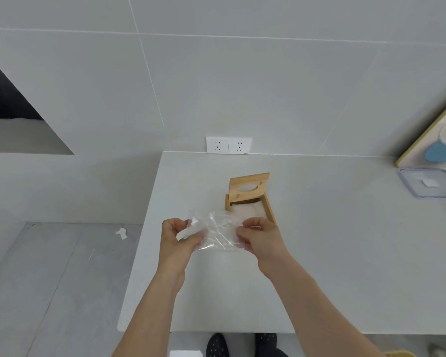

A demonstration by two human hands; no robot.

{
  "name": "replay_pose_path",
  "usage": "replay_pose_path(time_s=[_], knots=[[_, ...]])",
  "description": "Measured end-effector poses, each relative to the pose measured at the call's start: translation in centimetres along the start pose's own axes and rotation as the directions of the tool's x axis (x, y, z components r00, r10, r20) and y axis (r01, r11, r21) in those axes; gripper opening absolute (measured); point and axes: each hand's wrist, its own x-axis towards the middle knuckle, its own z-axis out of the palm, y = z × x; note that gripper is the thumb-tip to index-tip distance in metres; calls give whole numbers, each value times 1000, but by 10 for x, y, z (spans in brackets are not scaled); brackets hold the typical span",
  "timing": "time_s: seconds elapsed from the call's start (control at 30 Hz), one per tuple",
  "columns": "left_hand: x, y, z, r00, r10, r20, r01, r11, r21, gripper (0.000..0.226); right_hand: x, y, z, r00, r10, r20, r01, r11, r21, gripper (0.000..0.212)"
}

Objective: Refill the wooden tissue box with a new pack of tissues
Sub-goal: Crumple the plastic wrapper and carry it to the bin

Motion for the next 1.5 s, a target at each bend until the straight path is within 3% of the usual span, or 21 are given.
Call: replay_pose_path(time_s=[0.2, 0.37, 0.5, 0.8, 1.03, 1.5], knots=[[-10, -20, 4, 996, -65, 57, 63, 998, 30, 40, -8, 26, -11, 999, 29, -43, -29, 1000, 8, 13], [-19, -36, 8, 984, -123, 126, 115, 991, 67, 37, -20, 51, -33, 985, 164, 43, -162, 985, -57, 20], [-28, -46, 21, 978, -139, 156, 127, 989, 81, 36, -27, 68, -57, 980, 187, 67, -185, 982, -36, 27], [-54, -74, 72, 964, -115, 238, 24, 936, 352, 25, -36, 100, -129, 989, 139, -56, -139, 990, 9, 25], [-94, -114, 119, 950, -109, 292, -57, 862, 504, 12, -56, 136, -208, 981, 167, -103, -147, 974, 175, 24], [-178, -203, 212, 863, -194, 466, -203, 712, 672, 12, -96, 232, -343, 921, 296, -253, -178, 897, 404, 21]])
